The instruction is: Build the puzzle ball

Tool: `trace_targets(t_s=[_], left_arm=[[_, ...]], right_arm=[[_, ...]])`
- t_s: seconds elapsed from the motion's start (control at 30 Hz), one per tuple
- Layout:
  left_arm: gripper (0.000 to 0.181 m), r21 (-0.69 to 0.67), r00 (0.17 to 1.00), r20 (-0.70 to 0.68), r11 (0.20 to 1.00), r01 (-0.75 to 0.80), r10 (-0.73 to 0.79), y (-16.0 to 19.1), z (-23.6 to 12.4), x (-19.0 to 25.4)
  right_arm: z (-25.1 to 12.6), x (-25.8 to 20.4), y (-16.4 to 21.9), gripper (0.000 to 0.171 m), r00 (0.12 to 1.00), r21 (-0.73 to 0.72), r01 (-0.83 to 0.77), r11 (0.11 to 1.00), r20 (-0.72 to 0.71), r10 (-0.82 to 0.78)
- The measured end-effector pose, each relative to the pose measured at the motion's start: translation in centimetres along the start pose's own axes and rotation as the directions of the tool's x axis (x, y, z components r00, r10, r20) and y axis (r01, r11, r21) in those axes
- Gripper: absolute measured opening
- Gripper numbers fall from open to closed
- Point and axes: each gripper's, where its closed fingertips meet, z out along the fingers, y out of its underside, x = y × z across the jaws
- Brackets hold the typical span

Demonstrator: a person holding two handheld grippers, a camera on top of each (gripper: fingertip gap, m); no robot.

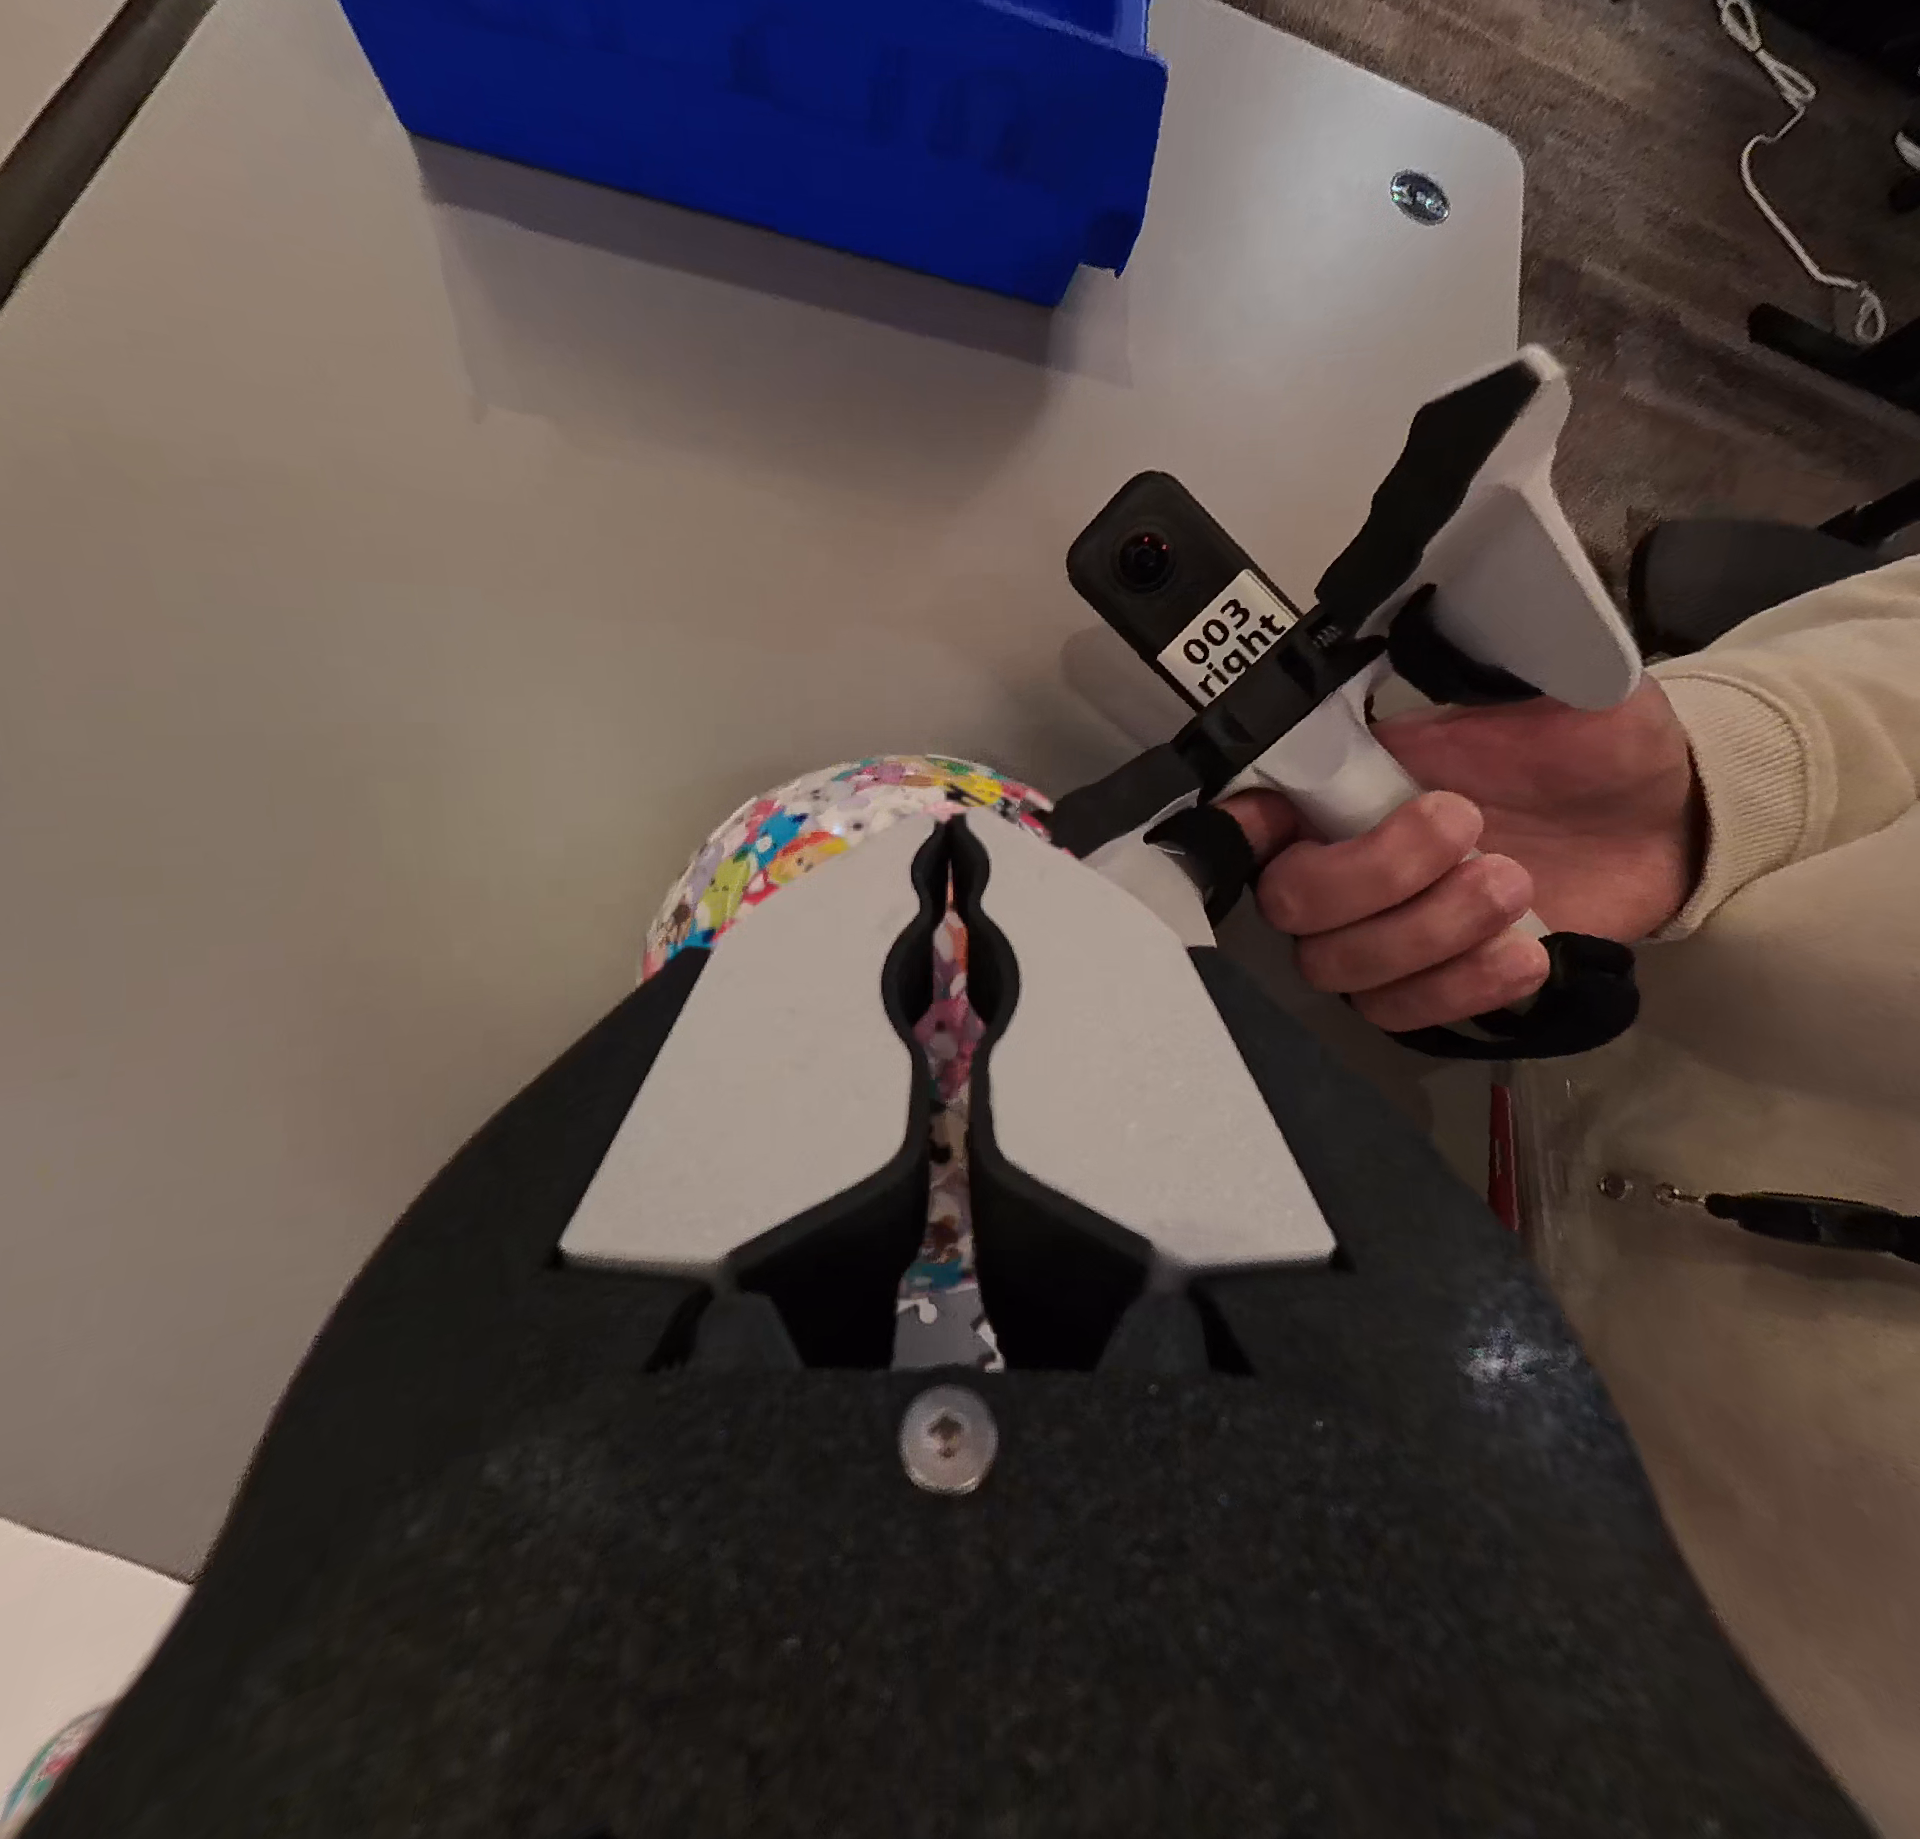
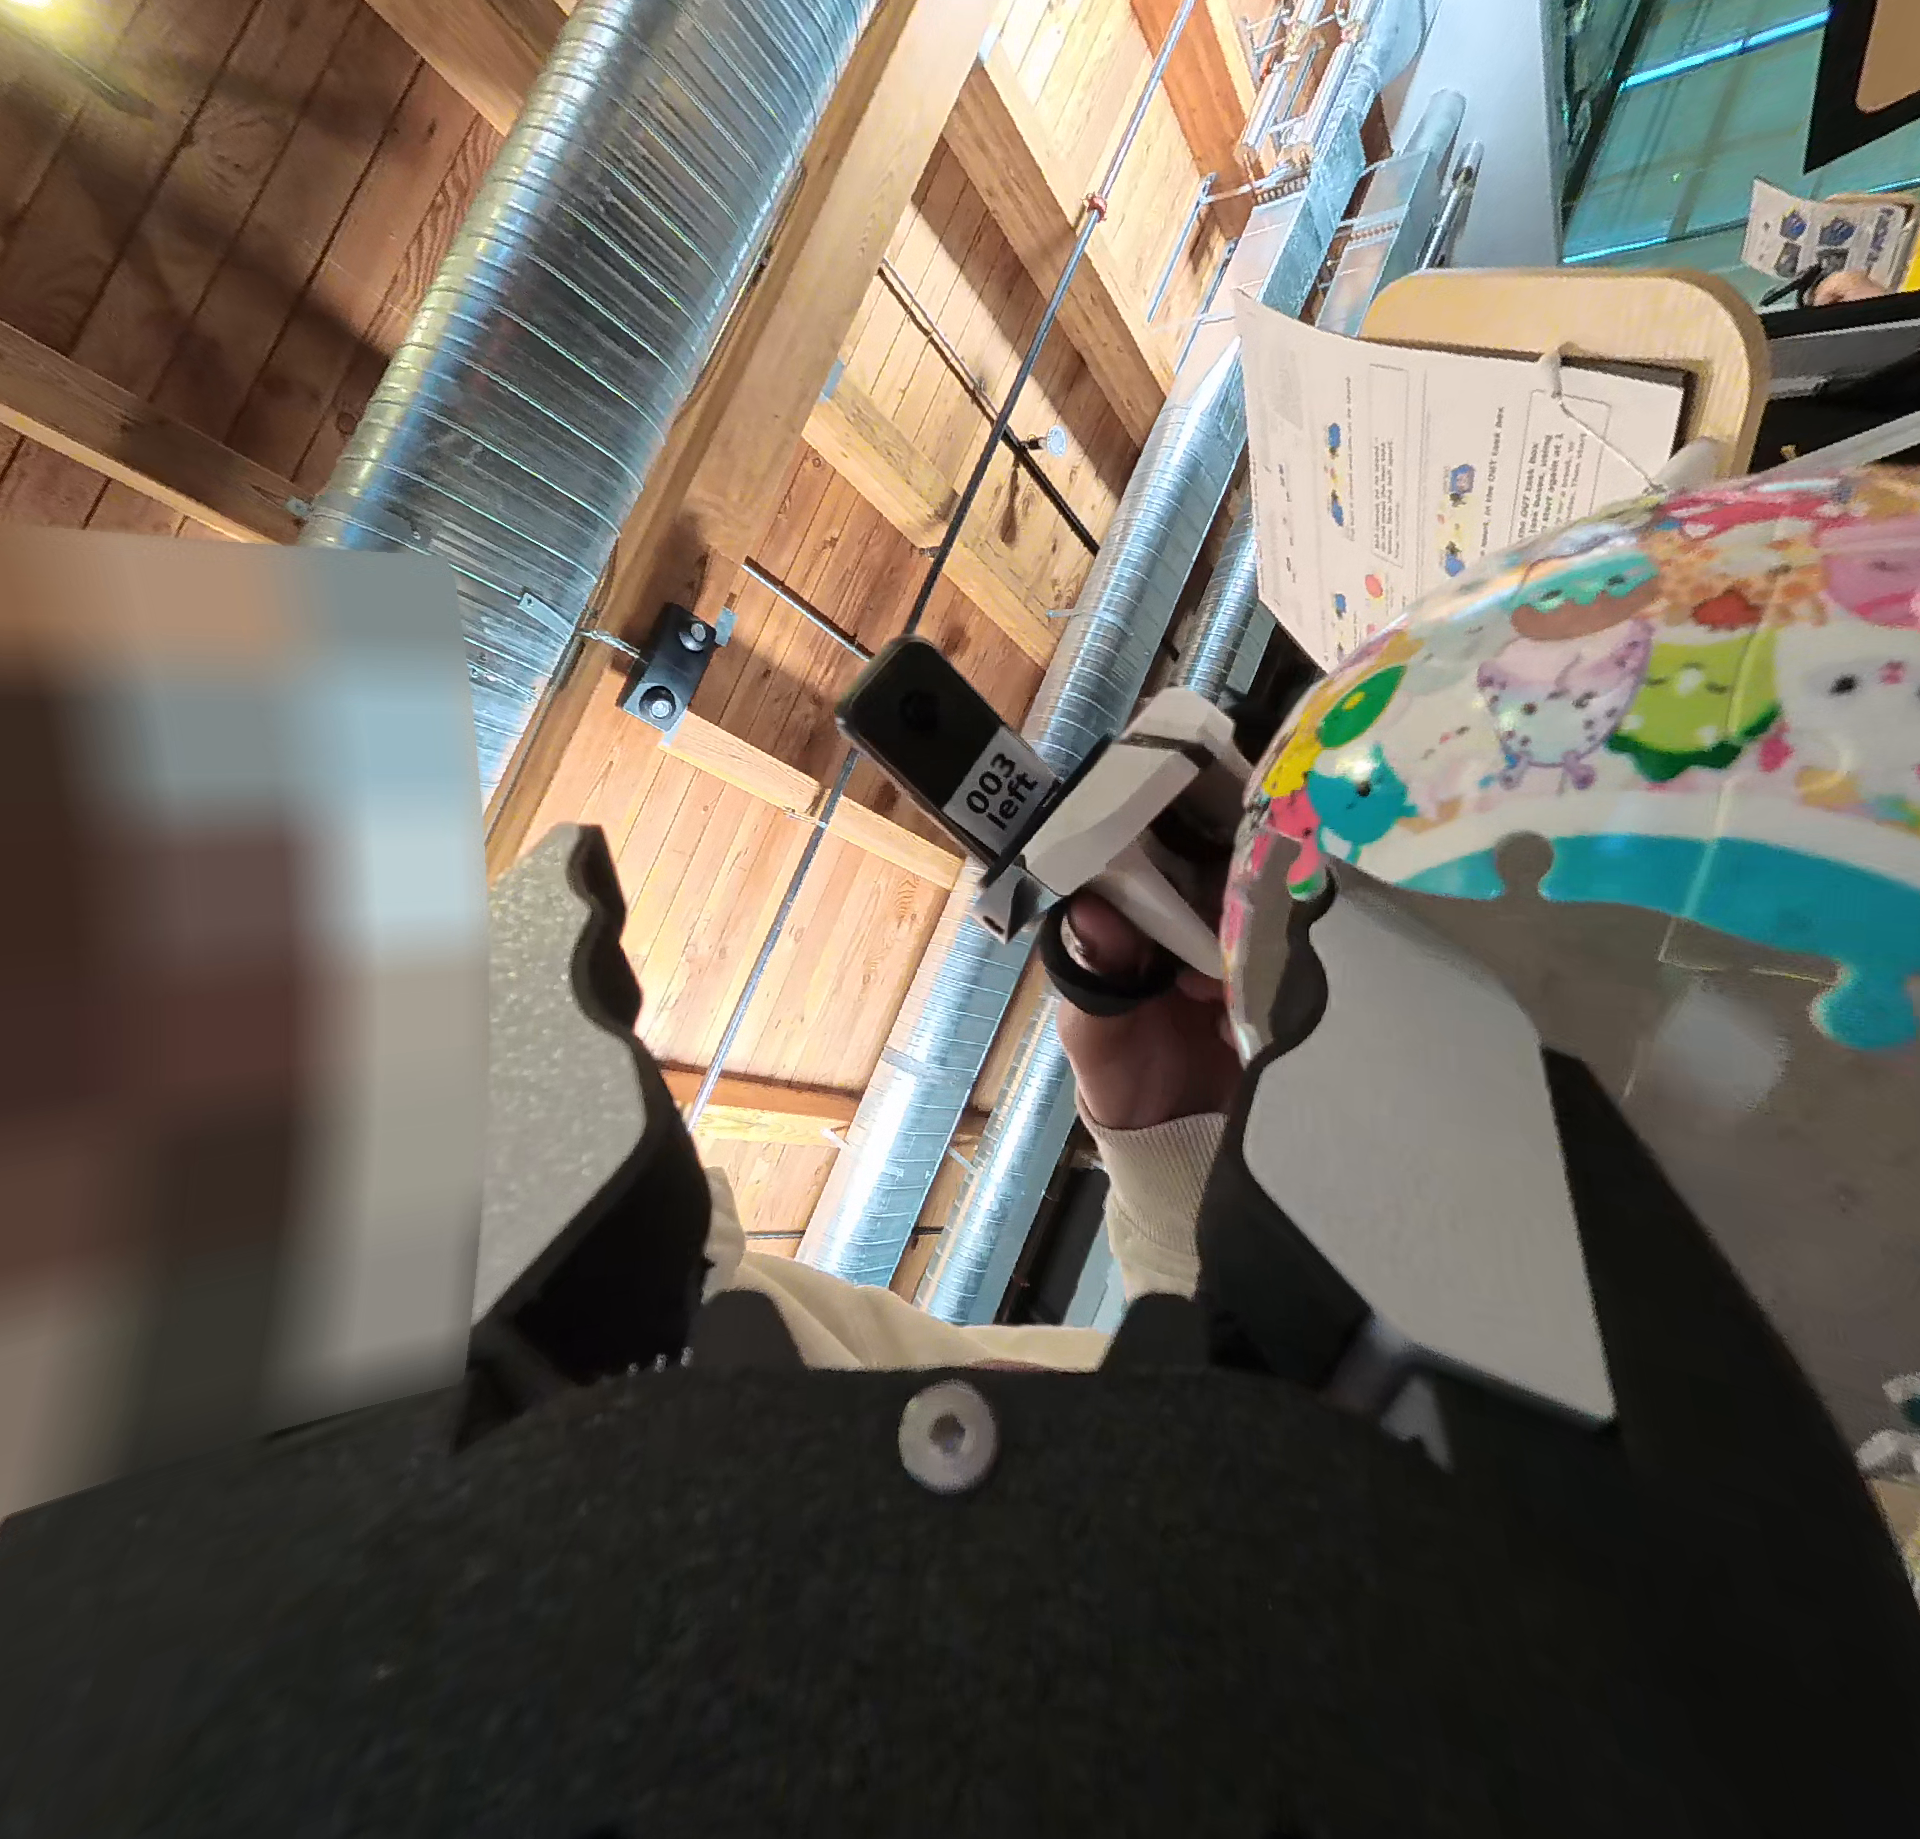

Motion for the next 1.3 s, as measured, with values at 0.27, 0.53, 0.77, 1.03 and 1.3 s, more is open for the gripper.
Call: trace_targets(t_s=[0.27, 0.53, 0.77, 1.03, 1.3], left_arm=[[0.0, -0.09, 0.999, 0.029, 0.995, -0.044, 0.047, 0.6, 1.3, -0.3], [0.0, -0.102, 0.997, 0.046, 0.993, -0.064, 0.069, 0.6, 1.1, -0.1], [0.0, -0.096, 0.996, 0.054, 0.993, -0.065, 0.071, 0.3, 0.9, -0.2], [0.0, -0.107, 0.994, 0.068, 0.991, -0.079, 0.086, 0.5, 1.1, -0.2], [0.005, 0.152, 0.987, 0.14, 0.983, -0.099, 0.078, -2.1, -3.3, 2.5]], right_arm=[[-0.3, 0.0, 0.0, 0.115, 0.999, 0.015, -0.036, 0.999, 0.037, 0.036], [-0.2, -0.4, 0.2, 0.112, 0.997, 0.015, -0.054, 0.998, 0.061, 0.053], [-0.5, 0.2, 0.1, 0.111, 0.998, 0.02, -0.041, 0.999, 0.041, 0.041], [-0.4, 0.1, 0.4, 0.113, 1.0, 0.006, -0.026, 1.0, 0.017, 0.026], [-3.9, -3.0, 7.2, 0.105, 0.985, -0.329, -0.008, 0.944, -0.166, -0.05]])
